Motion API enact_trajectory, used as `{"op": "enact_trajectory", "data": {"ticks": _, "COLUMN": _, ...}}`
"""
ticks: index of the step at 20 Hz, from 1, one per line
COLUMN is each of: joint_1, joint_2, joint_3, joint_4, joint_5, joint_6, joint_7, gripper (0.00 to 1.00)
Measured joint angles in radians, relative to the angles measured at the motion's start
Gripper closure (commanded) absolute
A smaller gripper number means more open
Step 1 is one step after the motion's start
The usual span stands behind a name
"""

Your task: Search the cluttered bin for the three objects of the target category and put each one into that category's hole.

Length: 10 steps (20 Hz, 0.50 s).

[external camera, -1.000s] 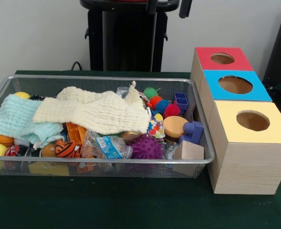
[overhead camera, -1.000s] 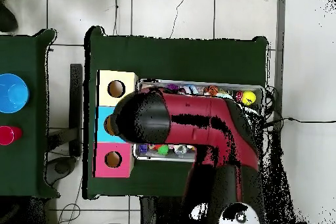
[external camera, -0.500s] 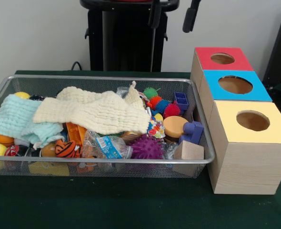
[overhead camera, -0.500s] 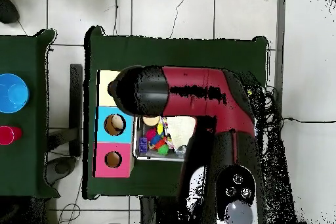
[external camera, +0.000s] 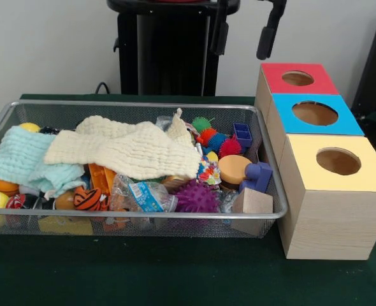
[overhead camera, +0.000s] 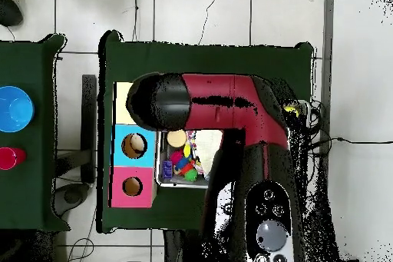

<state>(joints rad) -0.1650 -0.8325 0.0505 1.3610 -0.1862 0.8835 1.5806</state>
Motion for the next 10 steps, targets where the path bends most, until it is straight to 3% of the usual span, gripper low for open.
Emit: {"op": "enact_trajectory", "data": {"ticks": 10, "joint_1": -0.068, "joint_2": -0.007, "joint_3": 0.064, "joint_4": 0.0, "joint_5": -0.002, "joint_6": -0.051, "joint_7": 0.0, "gripper": 0.0}}
